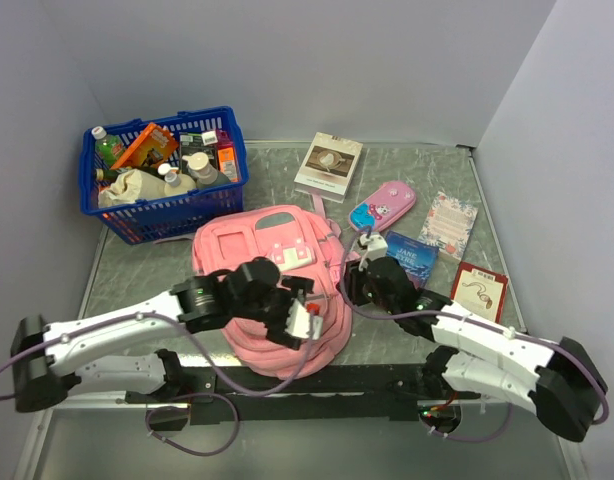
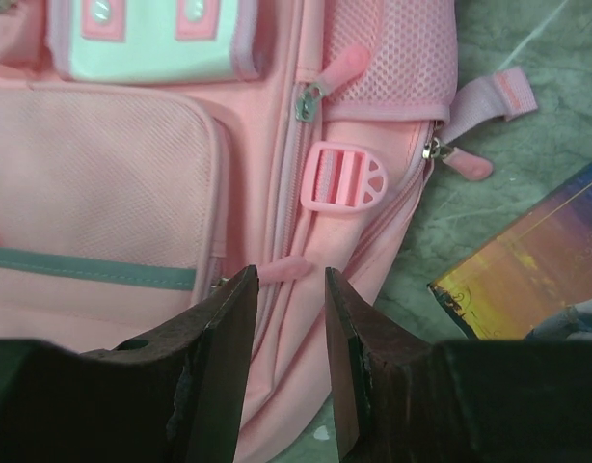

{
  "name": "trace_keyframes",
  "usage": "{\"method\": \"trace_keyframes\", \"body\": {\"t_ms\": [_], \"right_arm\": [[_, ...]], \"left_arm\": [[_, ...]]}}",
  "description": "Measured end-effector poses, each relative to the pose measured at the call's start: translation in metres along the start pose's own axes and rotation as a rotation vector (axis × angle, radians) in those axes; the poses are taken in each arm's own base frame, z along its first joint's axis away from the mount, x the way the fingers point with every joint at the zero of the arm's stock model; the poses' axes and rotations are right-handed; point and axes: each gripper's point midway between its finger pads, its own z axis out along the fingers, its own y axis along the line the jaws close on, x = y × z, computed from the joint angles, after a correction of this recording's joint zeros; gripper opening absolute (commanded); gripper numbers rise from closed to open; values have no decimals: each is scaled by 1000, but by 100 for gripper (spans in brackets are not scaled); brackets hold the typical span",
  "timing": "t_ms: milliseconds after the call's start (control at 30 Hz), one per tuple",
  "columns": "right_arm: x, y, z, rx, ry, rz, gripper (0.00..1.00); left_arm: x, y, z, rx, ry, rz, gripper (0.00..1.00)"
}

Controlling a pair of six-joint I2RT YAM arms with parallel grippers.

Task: Pack the student bag
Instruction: Unzip the student bag at the center of the board.

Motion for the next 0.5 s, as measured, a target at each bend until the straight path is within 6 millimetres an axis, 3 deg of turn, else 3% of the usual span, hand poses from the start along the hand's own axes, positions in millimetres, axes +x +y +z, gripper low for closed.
{"method": "trace_keyframes", "body": {"t_ms": [100,233,500], "right_arm": [[-10,2,-10,-15,-52,24,43],[-17,-4,-22,2,-99,46,44],[-34,-35,-17,148,-85,91,47]], "left_arm": [[-1,-6,24,38,6,-57,83],[14,-18,47,69,66,-113,79],[42,-5,65,-45,165,-165,78]]}}
